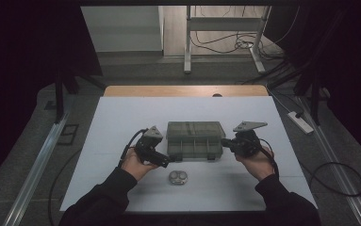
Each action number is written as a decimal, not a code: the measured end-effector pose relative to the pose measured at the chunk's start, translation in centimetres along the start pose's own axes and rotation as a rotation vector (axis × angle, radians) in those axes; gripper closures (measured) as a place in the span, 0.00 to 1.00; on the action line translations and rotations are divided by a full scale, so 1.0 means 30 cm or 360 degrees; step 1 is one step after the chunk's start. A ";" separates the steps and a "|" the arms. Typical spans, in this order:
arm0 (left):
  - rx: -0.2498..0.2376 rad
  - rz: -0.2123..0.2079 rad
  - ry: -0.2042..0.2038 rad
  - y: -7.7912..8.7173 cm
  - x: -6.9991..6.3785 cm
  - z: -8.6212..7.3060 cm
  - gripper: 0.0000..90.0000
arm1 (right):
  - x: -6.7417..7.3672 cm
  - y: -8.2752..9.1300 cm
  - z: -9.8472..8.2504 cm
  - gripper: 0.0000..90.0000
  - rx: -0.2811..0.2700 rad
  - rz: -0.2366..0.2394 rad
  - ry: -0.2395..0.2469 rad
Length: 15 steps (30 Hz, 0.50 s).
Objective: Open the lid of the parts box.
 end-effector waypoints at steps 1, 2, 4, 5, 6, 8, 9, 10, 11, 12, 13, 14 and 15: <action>0.0003 0.0011 0.0000 0.000 -0.001 0.002 0.02 | 0.000 0.000 0.004 1.00 -0.0007 -0.0003 0.0001; 0.0003 0.0011 0.0000 0.000 -0.001 0.002 0.04 | 0.000 0.000 0.004 1.00 -0.0007 -0.0003 0.0001; 0.0009 0.0027 -0.0026 -0.001 -0.003 0.005 0.08 | -0.003 0.001 0.013 1.00 -0.0022 -0.0008 -0.0002; 0.0010 0.0033 -0.0025 -0.002 -0.004 0.006 0.11 | -0.004 0.002 0.018 1.00 -0.0029 -0.0012 -0.0002; 0.0011 0.0038 -0.0029 -0.004 -0.005 0.007 0.14 | -0.005 0.003 0.021 1.00 -0.0035 -0.0014 -0.0003; 0.0007 0.0040 -0.0043 -0.008 -0.010 0.013 0.22 | -0.008 0.004 0.028 1.00 -0.0047 -0.0012 -0.0010; 0.0009 0.0051 -0.0048 -0.008 -0.011 0.015 0.25 | -0.009 0.005 0.031 1.00 -0.0049 -0.0011 -0.0018; 0.0005 0.0051 -0.0050 -0.008 -0.012 0.017 0.29 | -0.009 0.005 0.034 1.00 -0.0054 -0.0008 -0.0021; 0.0000 0.0034 -0.0052 -0.009 -0.017 0.020 0.33 | -0.009 0.006 0.036 1.00 -0.0058 -0.0005 -0.0023; 0.0000 0.0034 -0.0052 -0.009 -0.017 0.020 0.38 | -0.009 0.006 0.036 1.00 -0.0058 -0.0005 -0.0023; -0.0005 0.0016 -0.0035 -0.010 -0.021 0.023 0.38 | -0.010 0.006 0.040 1.00 -0.0060 -0.0007 -0.0018; -0.0007 0.0002 -0.0018 -0.011 -0.024 0.025 0.44 | -0.009 0.006 0.043 1.00 -0.0059 -0.0006 -0.0019; -0.0009 -0.0013 -0.0008 -0.012 -0.027 0.027 0.48 | -0.010 0.005 0.045 1.00 -0.0061 -0.0007 -0.0017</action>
Point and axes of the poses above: each handheld gripper's, and its own axes: y roughly backward along the jaws, z roughly out of its top, x roughly to its left, the point moved 10 cm from there along -y, roughly forward along the jaws, and after that the axes turned 10 degrees about y, right-handed, at the moved point
